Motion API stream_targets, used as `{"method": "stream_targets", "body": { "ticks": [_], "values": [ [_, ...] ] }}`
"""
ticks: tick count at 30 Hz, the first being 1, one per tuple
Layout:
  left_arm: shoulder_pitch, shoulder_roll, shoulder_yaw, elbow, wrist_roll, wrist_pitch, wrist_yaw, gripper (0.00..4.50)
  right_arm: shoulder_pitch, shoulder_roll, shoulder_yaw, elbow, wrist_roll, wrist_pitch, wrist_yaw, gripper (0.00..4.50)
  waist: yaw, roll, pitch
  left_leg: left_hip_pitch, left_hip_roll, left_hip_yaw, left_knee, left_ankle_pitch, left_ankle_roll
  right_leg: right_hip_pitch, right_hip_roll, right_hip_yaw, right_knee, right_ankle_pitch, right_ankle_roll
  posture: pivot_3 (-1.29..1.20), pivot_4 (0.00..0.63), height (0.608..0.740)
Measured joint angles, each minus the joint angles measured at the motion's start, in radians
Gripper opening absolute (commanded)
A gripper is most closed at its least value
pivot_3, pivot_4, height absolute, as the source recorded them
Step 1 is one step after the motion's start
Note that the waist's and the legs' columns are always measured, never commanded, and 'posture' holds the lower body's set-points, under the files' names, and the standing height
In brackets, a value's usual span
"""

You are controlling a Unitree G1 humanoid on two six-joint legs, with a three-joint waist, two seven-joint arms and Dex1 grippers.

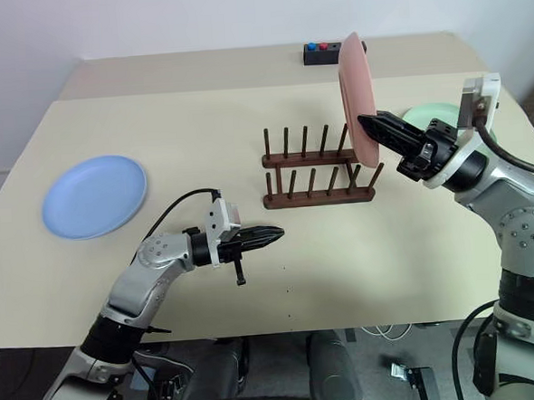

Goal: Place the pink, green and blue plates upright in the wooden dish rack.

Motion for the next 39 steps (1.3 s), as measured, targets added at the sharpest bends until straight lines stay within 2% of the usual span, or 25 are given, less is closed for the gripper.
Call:
{"method": "stream_targets", "body": {
  "ticks": [2, 5, 12, 25, 33, 37, 39],
  "values": [
    [0.0, 0.0, 0.0, 0.0, 0.0, 0.0, 0.0, 0.0, 0.004, 0.008, -0.004, 0.0, 0.001, -0.003, -0.005, 0.05, 0.0, 0.0, 0.0, 0.0, 0.0, 0.0, 0.0, 0.0, 0.0, 0.0, 0.0, 0.0, 0.0, 0.0, 0.0, 0.0, 0.15, 0.74],
    [0.0, 0.0, 0.0, 0.0, 0.0, 0.0, 0.0, 0.0, 0.021, 0.01, -0.007, 0.0, 0.001, -0.005, -0.012, 0.98, 0.0, 0.0, 0.0, 0.0, 0.0, 0.0, 0.0, 0.0, 0.0, 0.0, 0.0, 0.0, 0.0, 0.0, 0.0, 0.0, 0.15, 0.74],
    [-0.002, -0.001, 0.0, 0.0, 0.0, 0.0, -0.004, 0.0, 0.048, 0.017, -0.02, 0.002, 0.002, -0.004, -0.028, 4.47, 0.0, 0.0, 0.0, 0.0, 0.0, 0.0, 0.0, 0.0, 0.0, 0.0, 0.0, 0.0, 0.0, 0.0, 0.0, 0.0, 0.15, 0.74],
    [-0.002, 0.0, 0.0, 0.0, -0.005, 0.002, -0.013, 0.0, 0.085, -0.006, -0.045, -0.02, -0.057, -0.075, -0.039, 4.47, 0.0, 0.0, 0.0, 0.0, 0.0, 0.0, 0.0, 0.0, 0.0, 0.0, 0.0, 0.0, 0.0, 0.0, 0.0, 0.0, 0.15, 0.74],
    [-0.002, 0.001, 0.0, -0.016, -0.007, 0.015, -0.009, 0.0, 0.085, -0.047, -0.202, -0.014, -0.096, -0.157, -0.114, 4.47, 0.0, 0.0, 0.0, 0.0, 0.0, 0.0, 0.0, 0.0, 0.0, 0.0, 0.0, 0.0, 0.0, 0.0, 0.0, 0.0, 0.15, 0.74],
    [-0.001, 0.0, 0.0, -0.017, -0.007, 0.017, -0.008, 0.0, 0.099, -0.052, -0.245, 0.04, -0.173, -0.21, -0.174, 4.47, 0.0, 0.0, 0.0, 0.0, 0.0, 0.0, 0.0, 0.0, 0.0, 0.0, 0.0, 0.0, 0.0, 0.0, 0.0, 0.0, 0.15, 0.74],
    [-0.001, -0.001, 0.0, -0.017, -0.007, 0.017, -0.008, 0.0, 0.136, -0.08, -0.243, 0.095, -0.267, -0.26, -0.197, 4.47, 0.002, 0.0, 0.0, 0.0, 0.0, 0.001, 0.0, 0.0, 0.0, 0.0, 0.0, 0.0, 0.0, 0.0, 0.0, 0.0, 0.15, 0.74]
  ]
}}
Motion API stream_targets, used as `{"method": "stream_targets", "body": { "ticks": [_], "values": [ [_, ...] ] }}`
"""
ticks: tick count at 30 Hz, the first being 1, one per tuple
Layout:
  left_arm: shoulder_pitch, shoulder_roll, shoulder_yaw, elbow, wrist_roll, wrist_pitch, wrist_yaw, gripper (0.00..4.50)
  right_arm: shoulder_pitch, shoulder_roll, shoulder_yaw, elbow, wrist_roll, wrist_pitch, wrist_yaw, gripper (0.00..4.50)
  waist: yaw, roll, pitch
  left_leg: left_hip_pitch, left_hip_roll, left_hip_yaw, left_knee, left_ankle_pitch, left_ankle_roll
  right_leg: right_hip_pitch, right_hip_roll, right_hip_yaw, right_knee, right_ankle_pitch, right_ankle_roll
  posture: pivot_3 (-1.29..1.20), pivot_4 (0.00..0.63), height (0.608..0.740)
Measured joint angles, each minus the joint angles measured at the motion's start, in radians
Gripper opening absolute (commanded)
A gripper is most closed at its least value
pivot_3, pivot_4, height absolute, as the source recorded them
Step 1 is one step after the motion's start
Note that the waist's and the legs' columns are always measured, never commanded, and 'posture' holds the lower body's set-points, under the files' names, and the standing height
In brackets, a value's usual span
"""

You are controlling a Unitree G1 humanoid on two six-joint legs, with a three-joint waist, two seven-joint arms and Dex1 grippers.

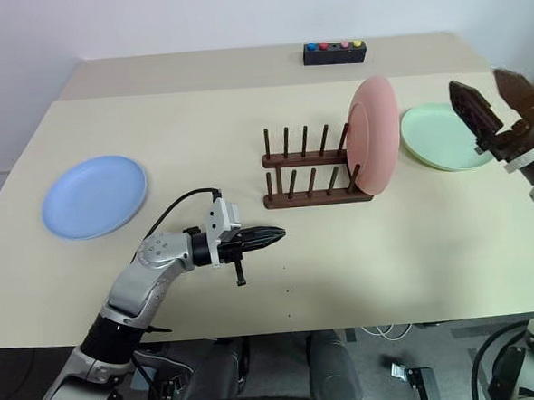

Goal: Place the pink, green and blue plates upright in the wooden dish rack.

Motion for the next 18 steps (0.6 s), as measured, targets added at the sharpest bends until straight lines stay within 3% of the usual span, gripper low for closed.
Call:
{"method": "stream_targets", "body": {
  "ticks": [7, 12, 18],
  "values": [
    [-0.002, -0.003, -0.002, 0.001, 0.0, 0.0, -0.009, 0.0, 0.096, -0.107, 0.242, 0.289, -0.436, -0.273, -0.002, 4.47, -0.014, 0.003, -0.001, 0.002, 0.0, 0.003, 0.0, 0.0, 0.0, 0.0, 0.0, 0.003, 0.001, 0.0, 0.0, 0.0, 0.15, 0.74],
    [-0.009, -0.003, -0.006, 0.004, 0.0, -0.002, -0.014, 0.0, -0.044, -0.135, 0.456, 0.546, -0.676, -0.491, 0.0, 4.47, -0.03, 0.005, -0.001, 0.003, 0.0, 0.004, 0.0, 0.0, 0.0, 0.0, 0.0, 0.004, 0.001, 0.0, 0.0, 0.0, 0.15, 0.74],
    [-0.009, 0.001, -0.006, 0.004, 0.002, -0.002, -0.01, 0.0, -0.23, -0.145, 0.61, 0.841, -0.857, -0.686, -0.033, 4.47, -0.032, 0.005, -0.001, 0.003, 0.0, 0.004, -0.001, 0.0, 0.0, 0.0, 0.0, 0.004, 0.001, 0.0, 0.0, 0.0, 0.15, 0.74]
  ]
}}
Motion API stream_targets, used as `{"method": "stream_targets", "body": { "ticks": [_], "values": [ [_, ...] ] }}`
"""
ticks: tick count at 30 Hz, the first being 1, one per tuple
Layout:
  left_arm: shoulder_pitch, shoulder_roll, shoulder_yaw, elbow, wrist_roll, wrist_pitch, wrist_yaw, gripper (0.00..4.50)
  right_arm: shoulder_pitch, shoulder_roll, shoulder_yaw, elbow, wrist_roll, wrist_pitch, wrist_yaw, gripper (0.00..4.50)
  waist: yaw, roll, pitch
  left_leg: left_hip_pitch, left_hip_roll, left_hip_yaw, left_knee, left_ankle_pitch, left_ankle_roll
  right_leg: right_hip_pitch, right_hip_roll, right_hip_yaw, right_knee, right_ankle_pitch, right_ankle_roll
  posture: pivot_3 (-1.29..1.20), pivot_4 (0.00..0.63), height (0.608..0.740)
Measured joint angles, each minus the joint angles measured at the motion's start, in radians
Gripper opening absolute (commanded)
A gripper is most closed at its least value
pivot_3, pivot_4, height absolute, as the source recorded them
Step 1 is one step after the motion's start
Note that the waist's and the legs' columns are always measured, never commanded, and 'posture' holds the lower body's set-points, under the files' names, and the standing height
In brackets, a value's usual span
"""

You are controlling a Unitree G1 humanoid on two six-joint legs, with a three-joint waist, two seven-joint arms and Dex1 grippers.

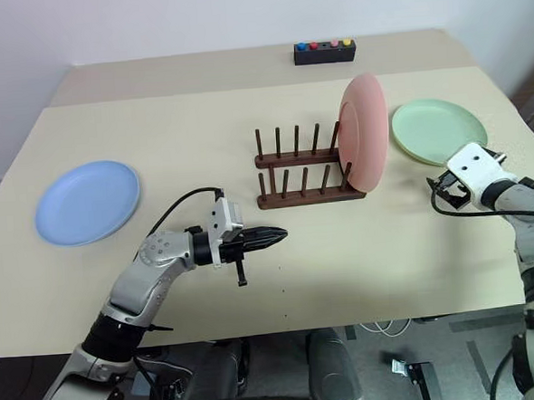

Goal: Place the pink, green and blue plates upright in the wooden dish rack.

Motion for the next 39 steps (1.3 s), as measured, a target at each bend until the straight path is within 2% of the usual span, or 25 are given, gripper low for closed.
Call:
{"method": "stream_targets", "body": {
  "ticks": [2, 5, 12, 19, 25, 28, 31, 36, 39],
  "values": [
    [0.003, 0.004, 0.002, -0.003, -0.001, 0.0, 0.0, 0.0, -0.066, 0.001, 0.045, 0.098, -0.056, -0.065, -0.03, 4.47, 0.0, 0.0, 0.0, 0.0, 0.0, 0.0, 0.0, 0.0, 0.0, 0.0, 0.0, 0.0, 0.0, 0.0, 0.0, 0.0, 0.15, 0.74],
    [0.005, 0.004, 0.004, -0.011, -0.009, 0.002, -0.005, 0.0, -0.148, 0.006, 0.09, 0.224, -0.111, -0.126, -0.076, 3.64, -0.001, 0.0, 0.0, 0.0, 0.0, 0.0, 0.001, 0.0, 0.0, 0.001, 0.0, 0.0, 0.0, 0.0, 0.0, 0.0, 0.15, 0.74],
    [0.006, 0.008, 0.01, -0.023, -0.027, 0.005, -0.007, 0.0, -0.205, 0.039, 0.126, 0.371, -0.149, -0.176, -0.12, 0.05, 0.001, 0.0, 0.0, 0.0, 0.0, 0.0, 0.001, 0.0, 0.0, 0.001, 0.0, 0.0, 0.0, 0.0, 0.0, 0.0, 0.15, 0.74],
    [0.006, 0.012, 0.01, -0.024, -0.027, 0.006, -0.006, 0.0, -0.175, 0.038, 0.121, 0.372, -0.144, -0.224, -0.165, 0.05, -0.001, -0.001, 0.0, 0.002, 0.0, 0.0, 0.0, 0.0, 0.0, 0.002, 0.0, 0.001, 0.0, 0.0, 0.0, 0.0, 0.15, 0.74],
    [0.008, 0.011, 0.009, -0.034, -0.028, 0.01, -0.003, 0.0, -0.025, -0.003, 0.117, 0.204, -0.155, -0.256, -0.241, 0.05, 0.0, 0.0, 0.0, 0.002, 0.0, 0.0, 0.0, 0.0, 0.0, 0.002, 0.0, 0.001, 0.0, 0.0, 0.0, 0.0, 0.15, 0.74],
    [0.017, 0.015, 0.011, -0.051, -0.035, 0.026, -0.002, 0.0, 0.088, -0.052, 0.066, 0.026, -0.15, -0.225, -0.263, 0.05, 0.0, 0.001, 0.0, 0.002, 0.0, 0.0, 0.0, 0.0, 0.0, 0.002, 0.0, 0.001, 0.0, 0.0, 0.0, 0.0, 0.15, 0.74],
    [0.022, 0.016, 0.011, -0.055, -0.039, 0.033, -0.002, 0.0, 0.194, -0.097, -0.052, -0.23, -0.116, -0.147, -0.263, 0.05, -0.003, 0.003, 0.0, 0.002, 0.0, 0.001, 0.0, 0.0, 0.0, 0.001, 0.0, 0.002, 0.001, 0.0, 0.0, 0.0, 0.15, 0.74],
    [0.022, 0.014, 0.01, -0.055, -0.042, 0.04, -0.003, 0.0, 0.213, -0.132, -0.227, -0.604, -0.014, 0.009, -0.199, 0.05, 0.001, 0.003, 0.0, 0.003, 0.0, 0.0, 0.001, 0.0, 0.0, 0.003, 0.001, 0.002, 0.001, 0.0, 0.0, 0.0, 0.15, 0.74],
    [0.022, 0.011, 0.01, -0.055, -0.042, 0.041, -0.002, 0.0, 0.206, -0.133, -0.241, -0.761, 0.043, 0.098, -0.12, 0.05, 0.004, 0.003, 0.0, 0.003, 0.0, 0.0, 0.001, 0.0, 0.0, 0.003, 0.0, 0.002, 0.0, 0.0, 0.0, 0.0, 0.15, 0.74]
  ]
}}
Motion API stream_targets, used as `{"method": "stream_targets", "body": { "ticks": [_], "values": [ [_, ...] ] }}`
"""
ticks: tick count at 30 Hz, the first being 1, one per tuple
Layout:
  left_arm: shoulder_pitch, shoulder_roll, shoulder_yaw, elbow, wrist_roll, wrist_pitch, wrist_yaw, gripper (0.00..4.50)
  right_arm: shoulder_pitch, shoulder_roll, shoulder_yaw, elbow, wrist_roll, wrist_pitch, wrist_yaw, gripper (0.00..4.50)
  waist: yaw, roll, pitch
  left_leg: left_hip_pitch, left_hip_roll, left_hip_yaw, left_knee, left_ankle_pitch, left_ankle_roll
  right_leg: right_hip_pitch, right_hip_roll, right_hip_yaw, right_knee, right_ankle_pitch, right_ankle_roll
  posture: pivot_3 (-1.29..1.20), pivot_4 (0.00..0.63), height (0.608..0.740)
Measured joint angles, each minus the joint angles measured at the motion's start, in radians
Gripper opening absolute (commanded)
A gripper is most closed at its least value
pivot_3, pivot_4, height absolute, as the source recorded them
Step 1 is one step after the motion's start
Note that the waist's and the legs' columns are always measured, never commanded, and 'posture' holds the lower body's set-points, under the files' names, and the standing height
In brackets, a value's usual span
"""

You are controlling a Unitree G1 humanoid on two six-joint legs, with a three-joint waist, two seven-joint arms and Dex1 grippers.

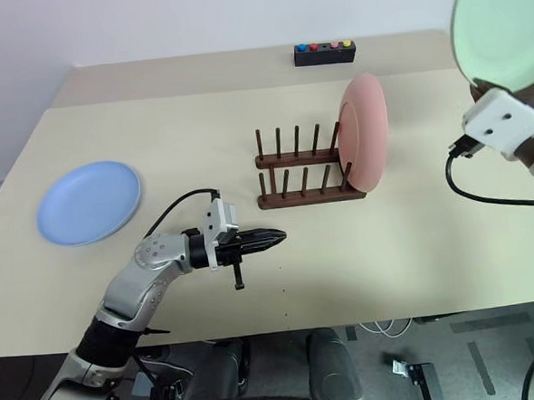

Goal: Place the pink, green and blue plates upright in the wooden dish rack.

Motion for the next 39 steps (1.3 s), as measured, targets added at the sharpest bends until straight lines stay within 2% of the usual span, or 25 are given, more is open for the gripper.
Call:
{"method": "stream_targets", "body": {
  "ticks": [4, 9, 12, 15, 21, 27, 39],
  "values": [
    [0.0, -0.01, -0.001, 0.001, 0.0, 0.0, 0.001, 0.0, -0.078, -0.002, 0.002, -0.122, 0.062, 0.075, 0.08, 0.05, 0.001, 0.0, 0.0, 0.0, 0.0, 0.0, 0.0, 0.0, 0.0, -0.001, 0.0, 0.0, 0.0, 0.0, 0.0, 0.0, 0.15, 0.74],
    [0.002, -0.017, -0.002, 0.001, 0.0, 0.001, 0.005, 0.0, -0.226, 0.016, 0.035, -0.307, 0.24, 0.148, 0.185, 0.05, -0.002, 0.0, 0.0, 0.0, 0.001, 0.0, -0.001, 0.0, 0.0, -0.001, 0.0, -0.001, 0.0, 0.0, 0.0, 0.0, 0.15, 0.74],
    [0.003, -0.022, -0.003, 0.003, 0.0, 0.001, 0.013, 0.0, -0.298, 0.12, 0.086, -0.415, 0.438, 0.267, 0.22, 0.05, -0.002, -0.001, 0.001, 0.0, 0.001, -0.001, -0.001, 0.0, 0.0, -0.001, 0.0, -0.001, 0.0, 0.0, 0.0, 0.0, 0.15, 0.74],
    [0.004, -0.023, -0.003, 0.003, 0.001, 0.001, 0.017, 0.0, -0.309, 0.218, 0.145, -0.5, 0.664, 0.413, 0.245, 0.05, 0.001, -0.001, 0.001, -0.001, 0.001, -0.002, 0.0, 0.0, 0.0, -0.001, 0.0, -0.001, 0.0, 0.0, 0.0, 0.0, 0.15, 0.74],
    [0.026, 0.007, 0.033, 0.003, 0.007, -0.026, 0.037, 0.0, -0.233, 0.323, 0.155, -0.513, 0.895, 0.59, 0.238, 0.05, 0.023, -0.002, 0.001, -0.003, 0.0, -0.002, 0.0, 0.0, 0.0, -0.003, 0.0, -0.002, 0.0, 0.0, 0.0, 0.0, 0.15, 0.74],
    [0.055, 0.05, 0.099, 0.0, 0.003, -0.041, 0.044, 0.0, -0.166, 0.343, 0.152, -0.486, 0.914, 0.627, 0.239, 0.05, 0.024, -0.001, 0.001, -0.003, 0.0, -0.002, 0.0, 0.0, 0.0, -0.003, 0.0, -0.002, 0.0, 0.0, 0.0, 0.0, 0.15, 0.74],
    [0.059, 0.07, 0.115, 0.001, 0.003, -0.045, 0.043, 0.0, -0.091, 0.368, 0.114, -0.368, 0.934, 0.661, 0.293, 0.05, 0.023, -0.002, 0.001, -0.004, 0.0, -0.002, -0.001, 0.0, 0.0, -0.004, 0.0, -0.002, 0.001, 0.0, 0.0, 0.0, 0.15, 0.74]
  ]
}}
